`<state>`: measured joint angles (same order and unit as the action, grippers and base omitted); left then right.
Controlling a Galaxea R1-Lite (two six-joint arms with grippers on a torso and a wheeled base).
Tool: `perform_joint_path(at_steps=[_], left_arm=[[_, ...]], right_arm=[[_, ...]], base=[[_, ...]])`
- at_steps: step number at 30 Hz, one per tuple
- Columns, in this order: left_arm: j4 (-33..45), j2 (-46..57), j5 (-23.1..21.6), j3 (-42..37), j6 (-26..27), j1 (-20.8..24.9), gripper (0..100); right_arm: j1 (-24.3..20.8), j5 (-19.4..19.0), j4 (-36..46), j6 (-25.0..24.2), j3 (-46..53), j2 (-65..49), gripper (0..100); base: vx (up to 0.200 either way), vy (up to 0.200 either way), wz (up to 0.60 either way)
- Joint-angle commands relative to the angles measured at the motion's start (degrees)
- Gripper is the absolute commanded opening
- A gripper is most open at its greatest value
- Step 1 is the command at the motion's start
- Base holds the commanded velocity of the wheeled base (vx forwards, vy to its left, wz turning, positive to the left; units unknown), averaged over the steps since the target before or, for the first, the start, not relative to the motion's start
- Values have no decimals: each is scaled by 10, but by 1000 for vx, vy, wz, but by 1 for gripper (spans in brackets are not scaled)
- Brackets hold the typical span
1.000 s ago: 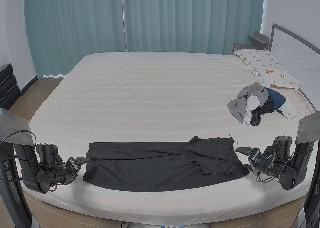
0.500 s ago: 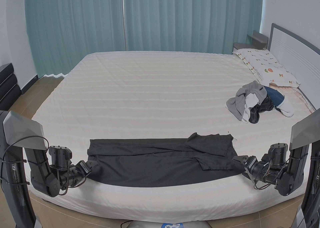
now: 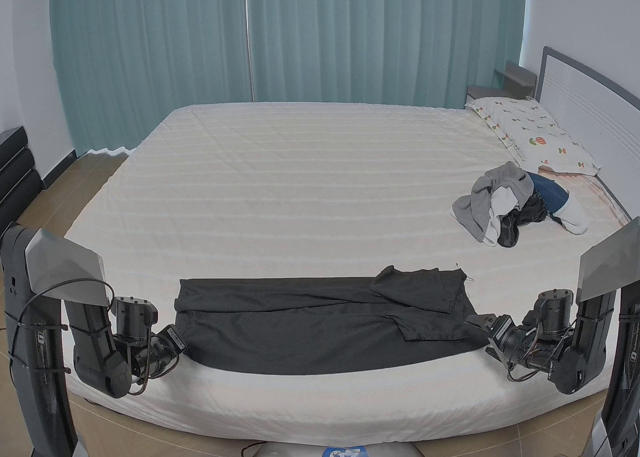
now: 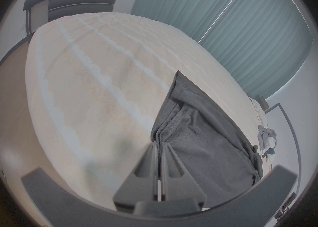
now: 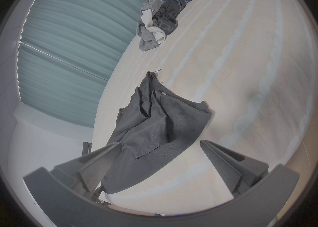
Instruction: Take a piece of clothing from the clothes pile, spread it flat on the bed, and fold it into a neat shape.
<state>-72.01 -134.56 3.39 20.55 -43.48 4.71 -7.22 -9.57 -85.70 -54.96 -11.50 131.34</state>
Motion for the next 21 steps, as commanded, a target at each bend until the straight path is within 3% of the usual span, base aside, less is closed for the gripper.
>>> perform_joint_path(at_steps=[1,9,16,21], left_arm=[[-7,-9,8,-23,-2,0,0],[-41,-13,6,-42,-3,-33,0],[-56,-25,7,-44,-2,-33,0],[-56,-25,7,-43,-2,-33,0]], right_arm=[[-2,3,0,0,6,1,100],[-8,27,3,0,11,6,100],[-15,61,-1,0,-10,44,100],[-23,61,0,-2,-14,50,100]], base=[[0,0,0],[0,0,0],[0,0,0],[0,0,0]])
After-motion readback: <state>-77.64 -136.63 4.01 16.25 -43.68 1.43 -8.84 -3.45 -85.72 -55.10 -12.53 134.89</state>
